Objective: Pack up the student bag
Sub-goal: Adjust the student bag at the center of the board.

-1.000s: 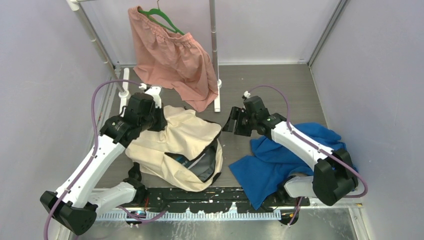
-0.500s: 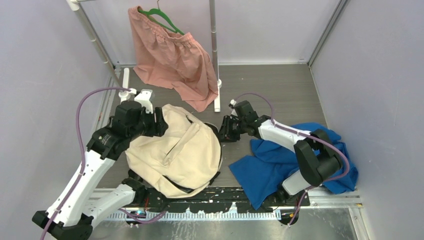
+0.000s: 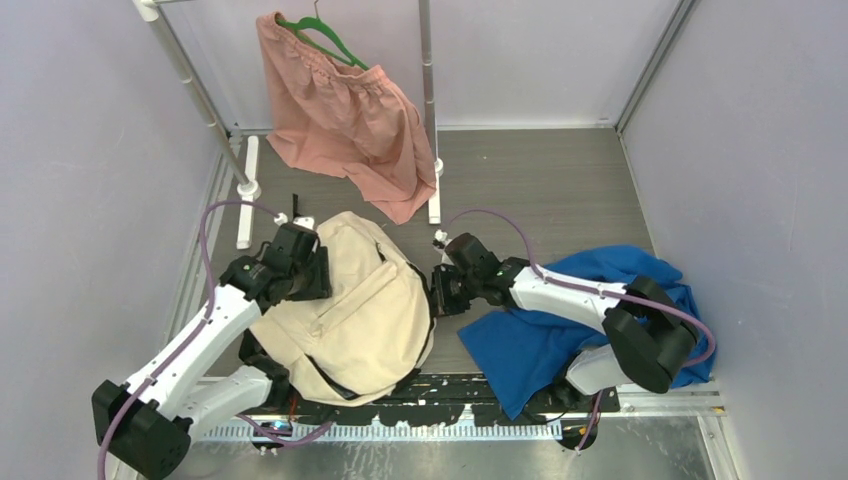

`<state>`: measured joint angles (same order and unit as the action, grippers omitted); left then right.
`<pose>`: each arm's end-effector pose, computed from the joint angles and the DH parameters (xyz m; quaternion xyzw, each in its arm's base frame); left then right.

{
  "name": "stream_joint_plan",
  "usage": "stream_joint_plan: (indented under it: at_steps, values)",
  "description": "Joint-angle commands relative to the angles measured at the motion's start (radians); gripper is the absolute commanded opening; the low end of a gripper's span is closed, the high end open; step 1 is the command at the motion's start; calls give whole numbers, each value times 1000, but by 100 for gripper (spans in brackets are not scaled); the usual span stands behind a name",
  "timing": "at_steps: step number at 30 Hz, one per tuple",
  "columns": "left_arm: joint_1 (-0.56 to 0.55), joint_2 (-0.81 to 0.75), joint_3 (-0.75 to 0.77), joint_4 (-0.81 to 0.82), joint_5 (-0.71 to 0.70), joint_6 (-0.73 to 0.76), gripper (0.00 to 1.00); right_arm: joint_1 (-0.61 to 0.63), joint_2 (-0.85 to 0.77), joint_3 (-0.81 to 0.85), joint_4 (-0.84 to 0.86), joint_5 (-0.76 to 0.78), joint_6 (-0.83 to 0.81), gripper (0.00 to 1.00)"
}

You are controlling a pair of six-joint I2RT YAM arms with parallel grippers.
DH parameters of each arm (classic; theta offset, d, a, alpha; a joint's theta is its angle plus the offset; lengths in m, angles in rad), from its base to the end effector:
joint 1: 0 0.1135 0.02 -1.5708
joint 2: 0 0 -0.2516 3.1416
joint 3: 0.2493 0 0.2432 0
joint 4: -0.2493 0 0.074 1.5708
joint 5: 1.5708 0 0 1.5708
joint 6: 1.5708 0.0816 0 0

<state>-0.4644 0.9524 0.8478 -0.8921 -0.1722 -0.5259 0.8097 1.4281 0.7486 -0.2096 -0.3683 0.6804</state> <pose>0.1839 -0.0765 0.2239 -0.0537 0.9543 -0.0615 0.2874 0.1855 0.2374 0.1445 -0.1209 0.9206 0.3497 0.1246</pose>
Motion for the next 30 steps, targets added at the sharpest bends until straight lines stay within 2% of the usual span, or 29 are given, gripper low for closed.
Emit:
stream_joint_plan:
  at_steps: [1, 5, 10, 13, 16, 18, 19, 23, 26, 30]
  values:
    - [4, 25, -59, 165, 92, -51, 48, 32, -64, -25, -43, 44, -19, 1]
    - [4, 126, -95, 336, 152, -54, 47, 80, -94, -37, -49, 67, -2, 1]
    - [-1, 387, 78, 444, 298, -52, 43, 197, -135, -2, -141, 252, -9, 1]
    - [-16, 491, 177, 455, 348, -35, 41, 237, -153, 19, -165, 325, 2, 1]
    - [-34, 546, 243, 466, 358, -3, 41, 303, -156, 34, -99, 315, 11, 1]
    - [-34, 561, 290, 436, 356, 18, 41, 330, -135, 72, -128, 325, -11, 3]
    - [-34, 554, 310, 418, 349, 28, 42, 333, -131, 104, -171, 349, -33, 7]
    - [-34, 461, 322, 367, 321, 60, 46, 324, -225, 153, -300, 534, -121, 35]
    - [-34, 363, 307, 321, 306, 81, 50, 278, -338, 149, -326, 563, -174, 54]
    - [-36, 277, 269, 280, 326, 100, 54, 175, -464, 116, -328, 537, -211, 60]
